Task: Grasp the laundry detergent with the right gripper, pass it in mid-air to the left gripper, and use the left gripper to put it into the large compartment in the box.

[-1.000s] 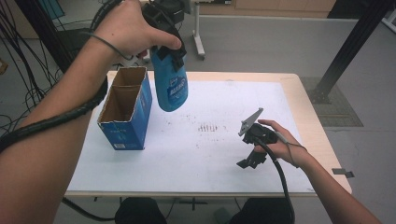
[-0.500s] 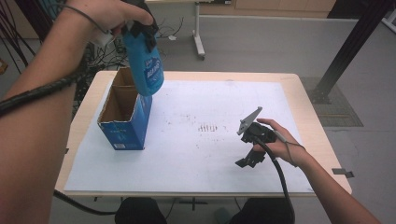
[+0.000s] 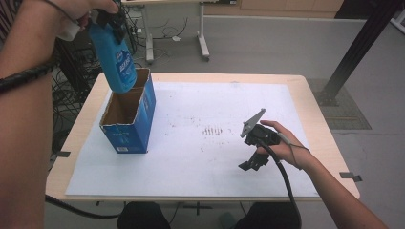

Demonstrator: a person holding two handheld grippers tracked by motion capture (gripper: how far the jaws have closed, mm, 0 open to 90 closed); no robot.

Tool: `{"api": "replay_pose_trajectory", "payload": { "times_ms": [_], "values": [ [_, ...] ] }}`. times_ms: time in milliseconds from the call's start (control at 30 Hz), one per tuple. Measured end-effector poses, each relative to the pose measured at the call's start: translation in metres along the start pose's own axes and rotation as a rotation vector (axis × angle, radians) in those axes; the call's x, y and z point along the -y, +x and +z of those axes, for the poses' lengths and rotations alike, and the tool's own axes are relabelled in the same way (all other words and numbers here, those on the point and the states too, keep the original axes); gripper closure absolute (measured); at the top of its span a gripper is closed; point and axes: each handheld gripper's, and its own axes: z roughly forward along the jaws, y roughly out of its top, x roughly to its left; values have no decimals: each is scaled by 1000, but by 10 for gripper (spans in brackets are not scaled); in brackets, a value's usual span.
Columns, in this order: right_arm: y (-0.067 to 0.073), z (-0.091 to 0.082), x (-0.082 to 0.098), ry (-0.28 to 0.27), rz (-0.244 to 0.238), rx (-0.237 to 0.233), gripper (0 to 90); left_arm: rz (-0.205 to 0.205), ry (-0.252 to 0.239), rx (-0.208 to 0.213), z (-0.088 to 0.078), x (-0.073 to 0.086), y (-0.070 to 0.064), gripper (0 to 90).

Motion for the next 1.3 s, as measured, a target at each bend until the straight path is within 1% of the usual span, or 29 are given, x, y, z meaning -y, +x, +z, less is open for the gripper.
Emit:
{"api": "replay_pose_trajectory", "payload": {
  "times_ms": [67, 167, 367, 500, 633, 867, 1100, 1300],
  "values": [
    [0, 0, -1, -4, -1, -1, 35, -16, 1, -10, 3, 1, 4, 377],
    [0, 1, -2, -2, -3, 0, 35, -32, 9, -15, 7, 1, 8, 378],
    [0, 2, -3, 1, -4, 0, 35, -43, 7, -9, 18, 2, 12, 377],
    [1, 2, -2, -2, -2, 0, 35, -50, 13, -4, 29, 3, 14, 377],
    [2, 2, -1, -1, -6, -4, 35, -60, 25, -3, 43, 5, 16, 377],
    [2, 3, 0, -2, -4, -3, 35, -64, 40, -1, 68, 9, 18, 378],
    [2, 4, 0, -1, -2, -4, 35, -75, 41, 3, 85, 12, 21, 378],
    [2, 6, -2, 3, -1, -6, 35, -77, 51, 16, 102, 16, 21, 378]
  ]
}}
